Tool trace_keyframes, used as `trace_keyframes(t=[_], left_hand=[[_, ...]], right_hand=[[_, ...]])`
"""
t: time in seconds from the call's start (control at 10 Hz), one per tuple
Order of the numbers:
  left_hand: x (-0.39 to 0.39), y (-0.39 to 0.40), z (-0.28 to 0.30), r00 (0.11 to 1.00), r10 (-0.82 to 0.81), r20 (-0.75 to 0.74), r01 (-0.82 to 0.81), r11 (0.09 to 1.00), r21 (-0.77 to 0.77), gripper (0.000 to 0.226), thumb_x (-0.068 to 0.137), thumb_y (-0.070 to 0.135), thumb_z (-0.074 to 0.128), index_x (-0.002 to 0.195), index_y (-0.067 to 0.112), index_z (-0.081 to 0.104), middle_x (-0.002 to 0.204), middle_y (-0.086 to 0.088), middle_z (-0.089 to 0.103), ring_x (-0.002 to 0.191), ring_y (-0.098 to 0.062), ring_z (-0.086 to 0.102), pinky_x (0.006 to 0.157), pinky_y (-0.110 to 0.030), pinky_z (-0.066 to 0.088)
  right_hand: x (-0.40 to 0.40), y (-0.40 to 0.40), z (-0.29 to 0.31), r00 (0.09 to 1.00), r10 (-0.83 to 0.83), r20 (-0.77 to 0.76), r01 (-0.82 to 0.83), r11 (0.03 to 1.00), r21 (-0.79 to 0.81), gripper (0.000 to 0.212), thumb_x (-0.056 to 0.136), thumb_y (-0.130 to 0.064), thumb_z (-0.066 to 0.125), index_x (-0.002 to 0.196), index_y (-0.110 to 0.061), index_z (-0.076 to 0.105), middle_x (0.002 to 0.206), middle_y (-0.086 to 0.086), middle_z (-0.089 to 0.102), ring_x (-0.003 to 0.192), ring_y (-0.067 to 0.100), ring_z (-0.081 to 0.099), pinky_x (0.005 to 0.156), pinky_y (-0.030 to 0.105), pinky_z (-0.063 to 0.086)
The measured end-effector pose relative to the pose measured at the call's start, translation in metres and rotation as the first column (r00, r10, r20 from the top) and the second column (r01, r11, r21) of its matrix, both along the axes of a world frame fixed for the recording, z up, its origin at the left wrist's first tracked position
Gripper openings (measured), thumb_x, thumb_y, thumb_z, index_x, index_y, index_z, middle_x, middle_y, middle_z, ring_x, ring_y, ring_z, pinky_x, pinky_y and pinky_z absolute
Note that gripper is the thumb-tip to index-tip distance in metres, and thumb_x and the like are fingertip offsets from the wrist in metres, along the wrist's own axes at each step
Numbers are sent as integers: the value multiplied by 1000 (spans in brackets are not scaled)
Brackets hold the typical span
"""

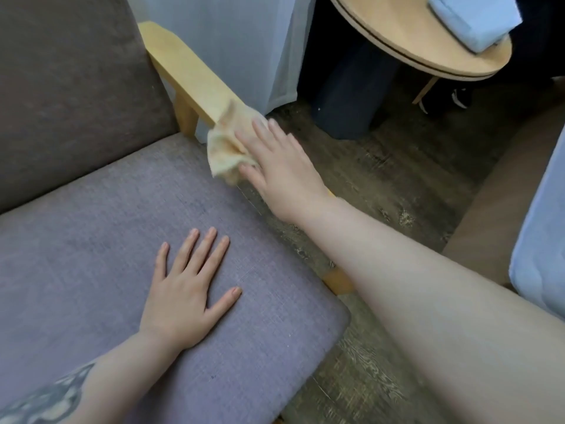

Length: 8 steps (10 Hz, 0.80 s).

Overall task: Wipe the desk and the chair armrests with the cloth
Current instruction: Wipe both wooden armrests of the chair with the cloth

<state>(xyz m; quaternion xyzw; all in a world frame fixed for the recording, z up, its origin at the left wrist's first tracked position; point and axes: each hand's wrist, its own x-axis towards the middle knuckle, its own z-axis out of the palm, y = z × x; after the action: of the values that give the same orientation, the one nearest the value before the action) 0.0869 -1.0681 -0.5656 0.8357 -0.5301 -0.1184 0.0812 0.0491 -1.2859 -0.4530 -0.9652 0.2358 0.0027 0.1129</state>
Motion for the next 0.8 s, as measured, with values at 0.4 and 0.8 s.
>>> trace_keyframes(t=[0.4,0.8], left_hand=[[1,1,0,1000,3,-31,-4,1000,-19,76,86,69,27,151,30,16,158,5,19,146,-19,11,114,-56,12],[0,1,2,1000,6,-23,-6,1000,-16,77,84,68,29,150,30,19,157,5,21,146,-20,14,114,-56,12]], right_hand=[[-155,25,13,999,-12,-52,16,997,74,54,98,-52,28,149,-39,14,159,-13,3,146,8,-5,118,33,4],[-51,-3,8,996,87,31,-89,994,68,52,100,-37,39,149,-29,23,159,-3,12,147,15,2,118,34,7]])
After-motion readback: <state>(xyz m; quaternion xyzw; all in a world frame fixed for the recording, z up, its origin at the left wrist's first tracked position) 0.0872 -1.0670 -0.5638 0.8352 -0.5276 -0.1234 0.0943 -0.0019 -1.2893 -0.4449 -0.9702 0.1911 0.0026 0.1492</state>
